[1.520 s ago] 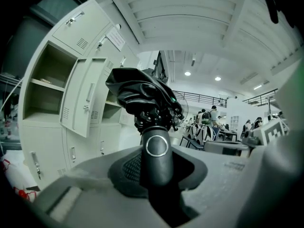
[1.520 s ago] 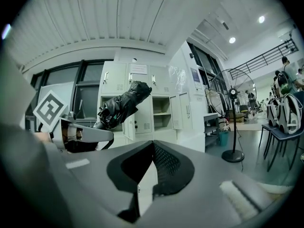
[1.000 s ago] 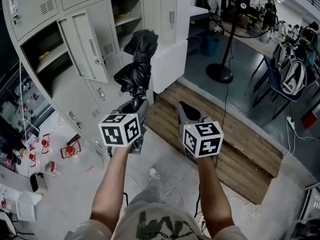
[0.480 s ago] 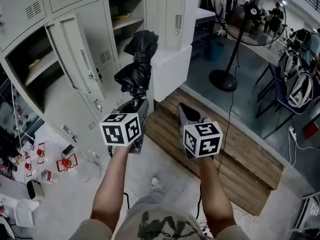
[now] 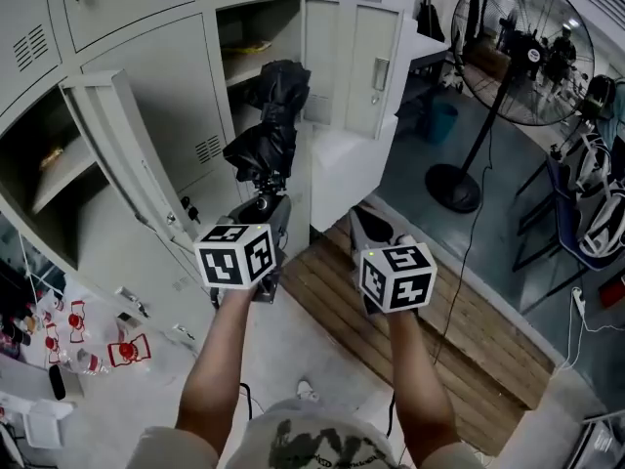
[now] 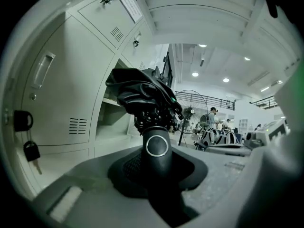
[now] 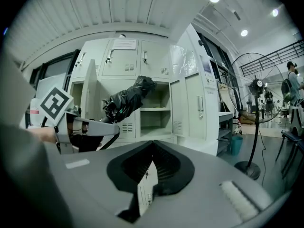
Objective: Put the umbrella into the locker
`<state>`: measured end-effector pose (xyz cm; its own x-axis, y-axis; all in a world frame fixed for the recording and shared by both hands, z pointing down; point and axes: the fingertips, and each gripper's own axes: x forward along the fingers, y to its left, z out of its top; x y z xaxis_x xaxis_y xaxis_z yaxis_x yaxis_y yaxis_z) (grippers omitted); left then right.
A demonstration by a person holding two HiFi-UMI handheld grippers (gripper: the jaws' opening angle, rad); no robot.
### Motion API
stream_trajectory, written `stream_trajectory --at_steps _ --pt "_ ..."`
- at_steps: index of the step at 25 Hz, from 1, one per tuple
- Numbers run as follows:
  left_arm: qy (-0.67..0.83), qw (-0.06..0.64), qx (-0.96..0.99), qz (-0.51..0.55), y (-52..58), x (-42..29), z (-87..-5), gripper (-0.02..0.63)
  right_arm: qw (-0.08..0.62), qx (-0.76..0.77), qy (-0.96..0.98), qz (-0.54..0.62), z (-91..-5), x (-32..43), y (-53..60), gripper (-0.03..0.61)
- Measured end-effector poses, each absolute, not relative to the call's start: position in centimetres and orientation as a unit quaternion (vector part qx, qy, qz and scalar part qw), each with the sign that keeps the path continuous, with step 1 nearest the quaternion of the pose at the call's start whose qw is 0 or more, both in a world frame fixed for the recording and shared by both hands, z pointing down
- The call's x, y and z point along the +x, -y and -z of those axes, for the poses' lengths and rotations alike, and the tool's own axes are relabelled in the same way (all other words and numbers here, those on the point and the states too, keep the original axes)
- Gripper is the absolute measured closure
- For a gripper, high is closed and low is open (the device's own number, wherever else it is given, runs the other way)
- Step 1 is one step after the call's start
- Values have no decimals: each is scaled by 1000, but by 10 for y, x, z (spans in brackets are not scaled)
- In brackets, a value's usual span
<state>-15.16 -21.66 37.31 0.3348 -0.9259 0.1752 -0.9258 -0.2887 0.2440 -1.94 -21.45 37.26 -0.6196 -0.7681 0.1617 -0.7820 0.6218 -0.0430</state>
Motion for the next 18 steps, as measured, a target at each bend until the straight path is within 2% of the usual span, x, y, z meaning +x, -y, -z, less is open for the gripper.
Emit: stream_trajectory --at_steps 18 --pt "641 159 751 -11 324 -174 -383 508 68 337 938 -51 -372 -55 350 581"
